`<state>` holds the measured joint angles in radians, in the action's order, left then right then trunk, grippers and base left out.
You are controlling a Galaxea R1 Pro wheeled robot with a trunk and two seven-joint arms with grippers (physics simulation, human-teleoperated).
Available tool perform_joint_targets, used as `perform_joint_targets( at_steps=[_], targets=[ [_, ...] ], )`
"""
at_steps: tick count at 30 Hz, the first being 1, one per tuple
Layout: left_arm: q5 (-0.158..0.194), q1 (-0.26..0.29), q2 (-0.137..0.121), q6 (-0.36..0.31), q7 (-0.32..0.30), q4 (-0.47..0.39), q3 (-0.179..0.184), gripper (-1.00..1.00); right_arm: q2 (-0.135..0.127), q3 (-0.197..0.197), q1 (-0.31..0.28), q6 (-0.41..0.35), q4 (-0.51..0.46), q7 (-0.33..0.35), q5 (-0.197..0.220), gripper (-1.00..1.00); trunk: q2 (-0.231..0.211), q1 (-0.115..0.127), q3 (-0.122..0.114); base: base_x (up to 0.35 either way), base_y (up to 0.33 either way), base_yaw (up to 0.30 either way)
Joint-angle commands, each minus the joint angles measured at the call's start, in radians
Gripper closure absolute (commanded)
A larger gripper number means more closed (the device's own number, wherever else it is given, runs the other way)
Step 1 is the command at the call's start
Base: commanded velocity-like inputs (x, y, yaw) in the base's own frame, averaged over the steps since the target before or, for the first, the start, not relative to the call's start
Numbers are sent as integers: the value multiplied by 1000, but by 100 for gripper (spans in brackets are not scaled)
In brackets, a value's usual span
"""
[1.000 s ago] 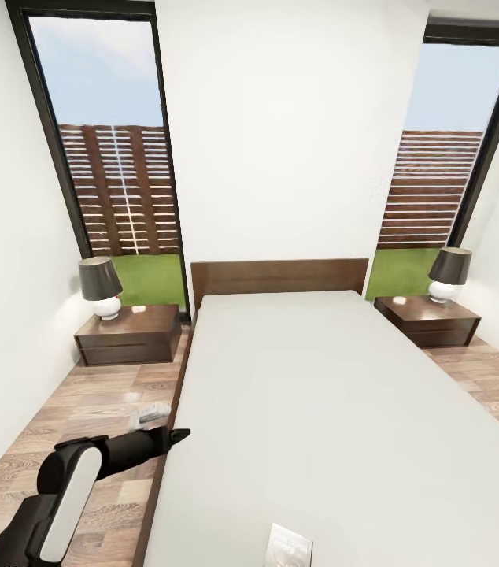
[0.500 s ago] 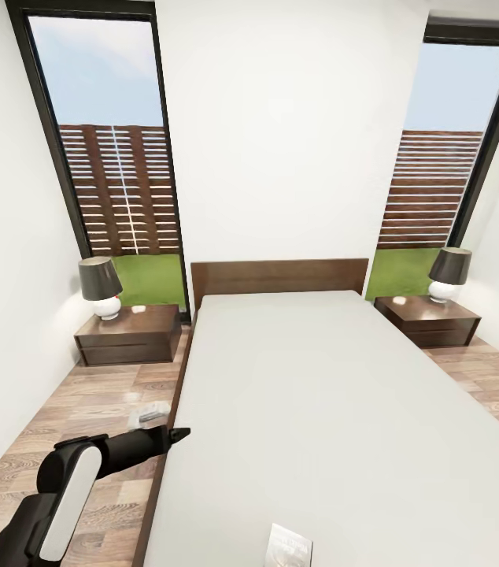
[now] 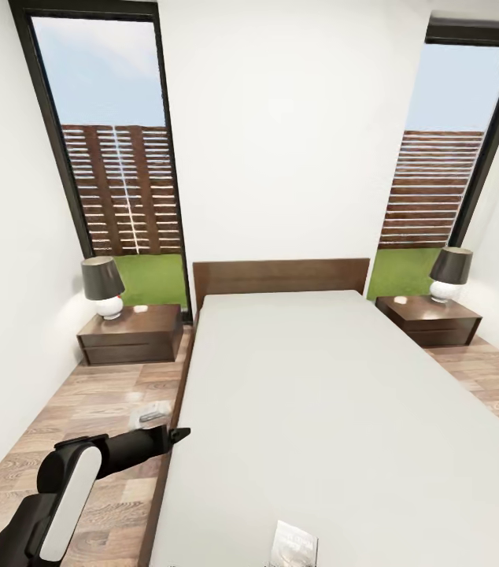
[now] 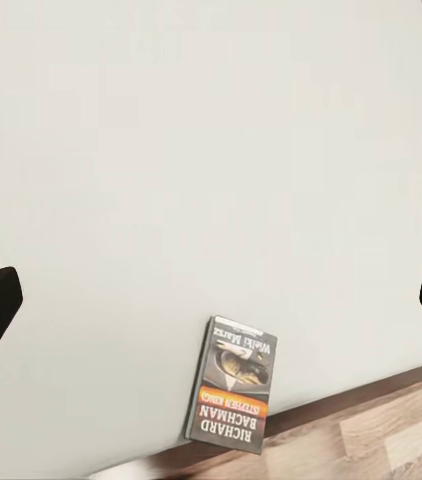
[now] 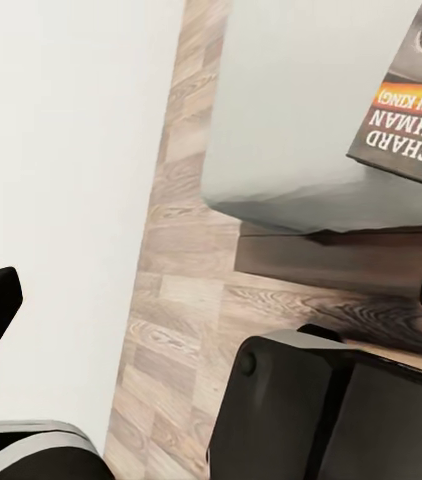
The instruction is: In the bedroom, move the book from the bed onto either nightstand, and place the two sandals side by side next to the bed.
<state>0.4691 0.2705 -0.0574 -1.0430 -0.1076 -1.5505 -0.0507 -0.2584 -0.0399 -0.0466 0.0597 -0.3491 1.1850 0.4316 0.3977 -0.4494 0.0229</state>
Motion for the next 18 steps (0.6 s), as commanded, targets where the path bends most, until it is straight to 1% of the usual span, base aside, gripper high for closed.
perform_joint_targets(
  at_steps=[1,13,18],
  targets=[
    [-9,1,0,-4,-10,0,-1,-100,-1,-4,-1,6,1,3,4,-100,2,-1,2,-35,63,0],
    [-10,0,3,-4,-9,0,1,-100,-3,-2,-1,6,0,10,4,-100,2,-1,2,-11,23,0],
    [-10,0,4,-4,-9,0,2,-100,-4,-1,-1,6,0,11,4,-100,2,-1,2,-1,96,0]
  ],
)
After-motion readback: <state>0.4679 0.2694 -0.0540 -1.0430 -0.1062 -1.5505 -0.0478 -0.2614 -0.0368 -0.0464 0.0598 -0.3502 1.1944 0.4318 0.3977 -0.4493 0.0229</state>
